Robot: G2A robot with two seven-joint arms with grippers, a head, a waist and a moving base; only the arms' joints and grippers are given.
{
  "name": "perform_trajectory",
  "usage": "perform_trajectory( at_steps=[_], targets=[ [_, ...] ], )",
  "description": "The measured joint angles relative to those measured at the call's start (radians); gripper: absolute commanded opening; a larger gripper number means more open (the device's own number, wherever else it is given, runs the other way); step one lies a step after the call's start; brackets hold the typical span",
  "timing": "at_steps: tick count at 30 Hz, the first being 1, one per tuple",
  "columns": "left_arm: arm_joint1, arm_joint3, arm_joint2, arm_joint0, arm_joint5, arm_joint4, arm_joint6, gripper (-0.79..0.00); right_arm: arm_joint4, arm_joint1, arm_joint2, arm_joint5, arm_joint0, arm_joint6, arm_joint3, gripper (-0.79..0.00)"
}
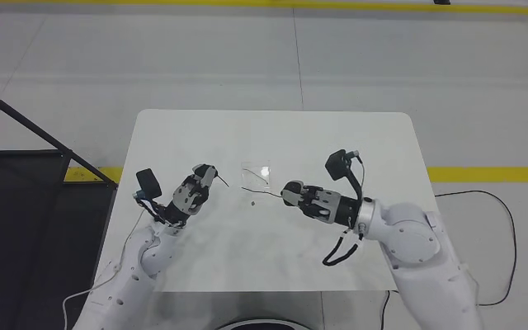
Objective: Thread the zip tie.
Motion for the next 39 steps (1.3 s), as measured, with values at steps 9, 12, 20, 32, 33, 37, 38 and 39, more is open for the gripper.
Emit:
perform_trajectory(
  at_steps=[9, 12, 20, 32, 33, 37, 38, 39],
  targets=[
    [0.0, -0.001, 0.0, 0.0, -0.001, -0.001, 0.0, -0.785, -0.004, 0.002, 0.006, -0.002, -0.011, -0.006, -0.007, -0.785],
    [-0.002, -0.014, 0.002, 0.004, 0.024, 0.009, -0.009, -0.785, -0.004, 0.002, 0.005, -0.002, -0.012, -0.008, -0.008, -0.785],
    [-0.021, -0.069, 0.057, 0.026, 0.209, 0.206, 0.107, -0.785, 0.064, 0.004, -0.013, -0.008, -0.01, -0.021, -0.026, -0.785],
    [-0.037, -0.053, 0.099, 0.027, 0.324, 0.313, 0.213, -0.785, 0.082, 0.005, -0.042, 0.042, 0.009, -0.035, -0.022, -0.785],
    [-0.037, -0.053, 0.099, 0.028, 0.324, 0.313, 0.213, -0.785, 0.082, 0.005, -0.042, 0.042, 0.008, -0.035, -0.022, -0.785],
    [-0.037, -0.053, 0.099, 0.028, 0.324, 0.313, 0.213, -0.785, 0.081, 0.004, -0.045, 0.044, 0.006, -0.039, -0.022, -0.785],
    [-0.037, -0.053, 0.099, 0.028, 0.324, 0.313, 0.213, -0.785, 0.079, 0.004, -0.053, 0.05, 0.006, -0.045, -0.021, -0.785],
    [-0.037, -0.053, 0.099, 0.028, 0.324, 0.313, 0.213, -0.785, 0.074, 0.002, -0.061, 0.058, 0.009, -0.053, -0.018, -0.785]
  ],
)
